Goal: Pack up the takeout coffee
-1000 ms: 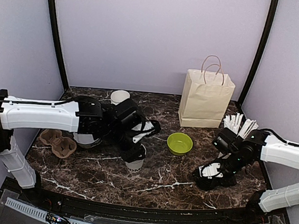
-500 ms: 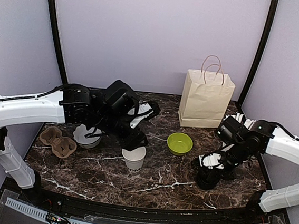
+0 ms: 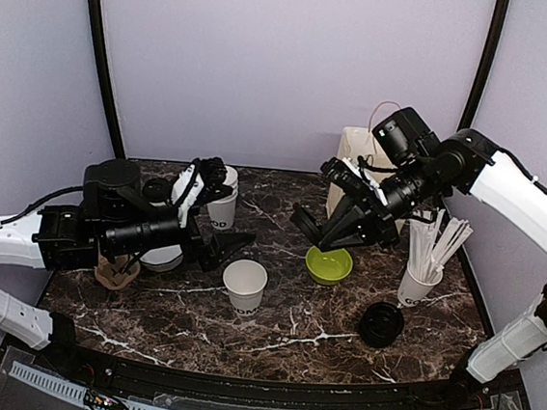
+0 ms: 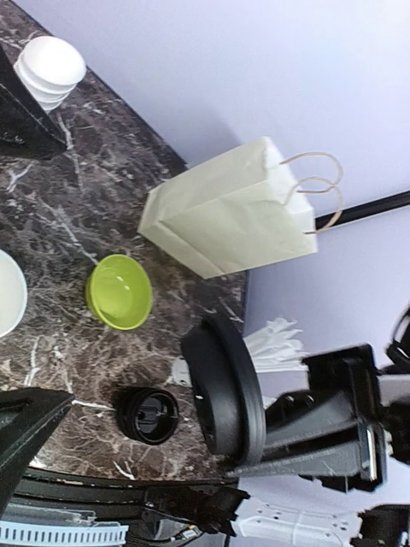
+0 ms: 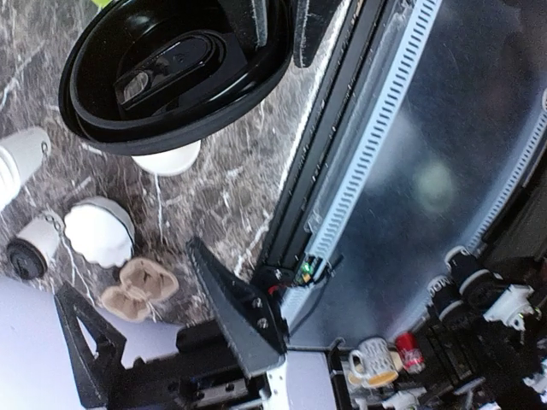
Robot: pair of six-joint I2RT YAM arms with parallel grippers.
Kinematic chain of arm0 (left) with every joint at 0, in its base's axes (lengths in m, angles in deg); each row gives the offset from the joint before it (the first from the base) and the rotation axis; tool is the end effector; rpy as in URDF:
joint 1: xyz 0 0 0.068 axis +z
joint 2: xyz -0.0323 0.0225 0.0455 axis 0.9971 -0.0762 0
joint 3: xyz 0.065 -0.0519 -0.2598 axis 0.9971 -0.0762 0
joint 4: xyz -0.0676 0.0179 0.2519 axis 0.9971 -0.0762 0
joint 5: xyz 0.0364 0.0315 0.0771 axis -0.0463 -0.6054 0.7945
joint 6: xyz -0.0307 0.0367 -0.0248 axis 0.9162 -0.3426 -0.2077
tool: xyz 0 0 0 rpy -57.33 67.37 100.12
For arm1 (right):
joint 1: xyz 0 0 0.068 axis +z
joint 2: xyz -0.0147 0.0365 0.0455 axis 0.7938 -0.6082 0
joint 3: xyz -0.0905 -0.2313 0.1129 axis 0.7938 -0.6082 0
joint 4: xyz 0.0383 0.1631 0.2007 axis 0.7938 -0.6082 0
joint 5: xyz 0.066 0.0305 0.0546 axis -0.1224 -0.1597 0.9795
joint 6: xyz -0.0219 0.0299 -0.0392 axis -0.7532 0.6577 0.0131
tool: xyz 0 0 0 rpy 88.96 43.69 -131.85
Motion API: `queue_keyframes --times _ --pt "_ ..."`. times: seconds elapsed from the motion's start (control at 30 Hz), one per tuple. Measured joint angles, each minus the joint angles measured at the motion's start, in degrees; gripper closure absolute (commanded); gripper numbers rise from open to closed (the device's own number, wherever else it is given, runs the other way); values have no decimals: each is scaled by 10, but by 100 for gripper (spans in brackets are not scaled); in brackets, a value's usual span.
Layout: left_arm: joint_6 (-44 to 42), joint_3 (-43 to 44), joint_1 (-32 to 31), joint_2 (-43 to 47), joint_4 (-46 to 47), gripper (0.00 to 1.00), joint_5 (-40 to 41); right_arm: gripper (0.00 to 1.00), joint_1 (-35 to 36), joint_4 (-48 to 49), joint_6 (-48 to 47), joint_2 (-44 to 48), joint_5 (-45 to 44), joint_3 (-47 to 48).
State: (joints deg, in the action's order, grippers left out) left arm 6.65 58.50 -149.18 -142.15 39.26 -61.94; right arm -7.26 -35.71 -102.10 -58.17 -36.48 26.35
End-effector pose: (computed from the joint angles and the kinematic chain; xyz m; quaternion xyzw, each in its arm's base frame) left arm 0.1192 -0.2284 0.3493 0.4083 0.6274 -0.2524 0.6131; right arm 0.1778 0.2182 0.3854 -0.6981 0.5292 0.4048 0.2621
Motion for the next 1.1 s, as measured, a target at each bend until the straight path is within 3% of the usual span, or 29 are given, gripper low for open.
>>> queue_keyframes --times 0.27,0.5,1.1 --pt "-74 -69 -5 15 221 9 -47 94 -20 23 58 -72 165 77" --pt "-94 -87 -17 -14 348 11 -44 93 -32 89 148 -82 212 98" --pt "-134 -70 -35 -126 481 15 -8 91 -33 173 250 -102 229 114"
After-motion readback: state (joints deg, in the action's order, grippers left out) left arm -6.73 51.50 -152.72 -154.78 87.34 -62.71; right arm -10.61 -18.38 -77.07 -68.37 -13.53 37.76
